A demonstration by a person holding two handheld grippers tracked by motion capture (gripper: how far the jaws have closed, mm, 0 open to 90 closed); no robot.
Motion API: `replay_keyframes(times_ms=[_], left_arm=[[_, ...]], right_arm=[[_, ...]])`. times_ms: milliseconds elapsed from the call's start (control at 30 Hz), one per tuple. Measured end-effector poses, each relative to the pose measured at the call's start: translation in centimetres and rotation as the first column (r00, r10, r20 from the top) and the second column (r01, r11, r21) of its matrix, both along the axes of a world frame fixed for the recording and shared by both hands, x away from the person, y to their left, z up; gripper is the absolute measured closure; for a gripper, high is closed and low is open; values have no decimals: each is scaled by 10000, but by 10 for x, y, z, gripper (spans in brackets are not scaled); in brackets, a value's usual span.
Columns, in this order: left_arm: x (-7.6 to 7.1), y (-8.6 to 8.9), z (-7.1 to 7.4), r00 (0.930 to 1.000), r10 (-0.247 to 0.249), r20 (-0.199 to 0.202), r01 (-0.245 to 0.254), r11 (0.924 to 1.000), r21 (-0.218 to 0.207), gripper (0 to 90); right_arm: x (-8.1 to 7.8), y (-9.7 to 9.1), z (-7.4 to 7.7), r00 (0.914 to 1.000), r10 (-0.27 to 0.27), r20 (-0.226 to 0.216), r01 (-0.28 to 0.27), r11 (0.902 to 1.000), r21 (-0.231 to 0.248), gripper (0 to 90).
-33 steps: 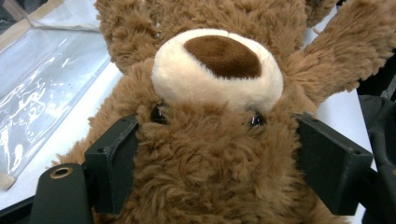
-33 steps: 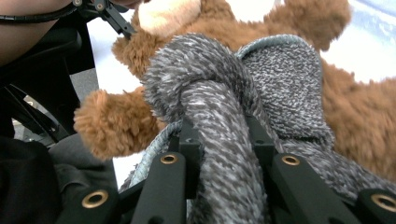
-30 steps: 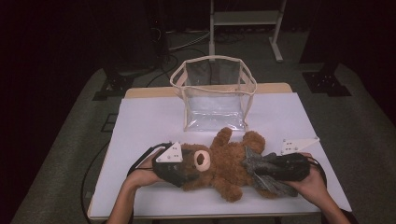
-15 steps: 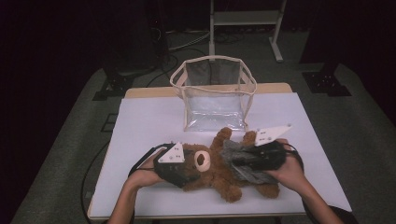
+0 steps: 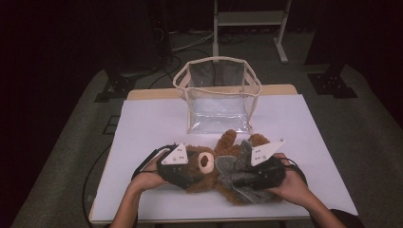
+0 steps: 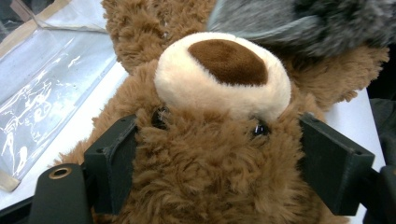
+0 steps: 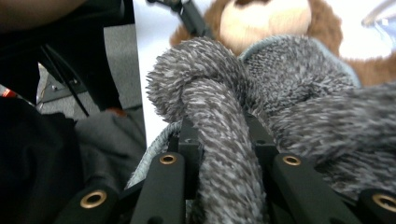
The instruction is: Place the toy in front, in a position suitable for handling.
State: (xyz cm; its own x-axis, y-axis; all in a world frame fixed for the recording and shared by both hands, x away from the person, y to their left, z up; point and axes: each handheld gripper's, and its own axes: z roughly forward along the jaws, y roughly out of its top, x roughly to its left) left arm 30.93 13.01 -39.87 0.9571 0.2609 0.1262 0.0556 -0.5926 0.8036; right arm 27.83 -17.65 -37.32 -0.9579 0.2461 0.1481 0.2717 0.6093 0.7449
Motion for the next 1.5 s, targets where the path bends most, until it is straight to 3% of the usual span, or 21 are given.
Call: replay_keyframes(times_ms=[133,267,400,467,633,767,1067,1333,1500], left_arm=[[0,-2,0,10000,32,12,-32,10000,37,198],[1,-1,-1,10000,65,-40,-65,10000,-5,198],[2,1,-3,9999,78,-136,-79,9999,-90,198],[2,2,-3,9999,-9,-110,8,10000,-88,199],[1,1,-2,10000,-41,-86,41,10000,-80,199],[0,1,-2,10000,-62,-70,62,10000,20,199],[-1,1,0,9997,-255,21,254,9994,239,199],[-4,1,1,9989,-472,57,469,9981,396,198],[-5,3,1,9982,-600,39,597,9972,457,199]], right_arm=[[-5,-5,0,10000,-16,28,16,9999,-167,725],[-1,11,-3,9993,376,70,-375,9992,-145,723],[2,30,-11,9968,794,75,-790,9959,-434,724],[2,29,-11,9968,799,99,-795,9961,-380,725],[0,9,-7,9989,457,-141,-455,9988,153,725],[-1,-22,7,9998,-214,9,213,9979,613,726],[7,-69,34,9896,-1421,226,1371,9789,1517,726],[31,-57,26,9883,-1523,14,1503,9767,1532,727],[52,-33,13,9922,-1198,-340,1230,9855,1170,727]])
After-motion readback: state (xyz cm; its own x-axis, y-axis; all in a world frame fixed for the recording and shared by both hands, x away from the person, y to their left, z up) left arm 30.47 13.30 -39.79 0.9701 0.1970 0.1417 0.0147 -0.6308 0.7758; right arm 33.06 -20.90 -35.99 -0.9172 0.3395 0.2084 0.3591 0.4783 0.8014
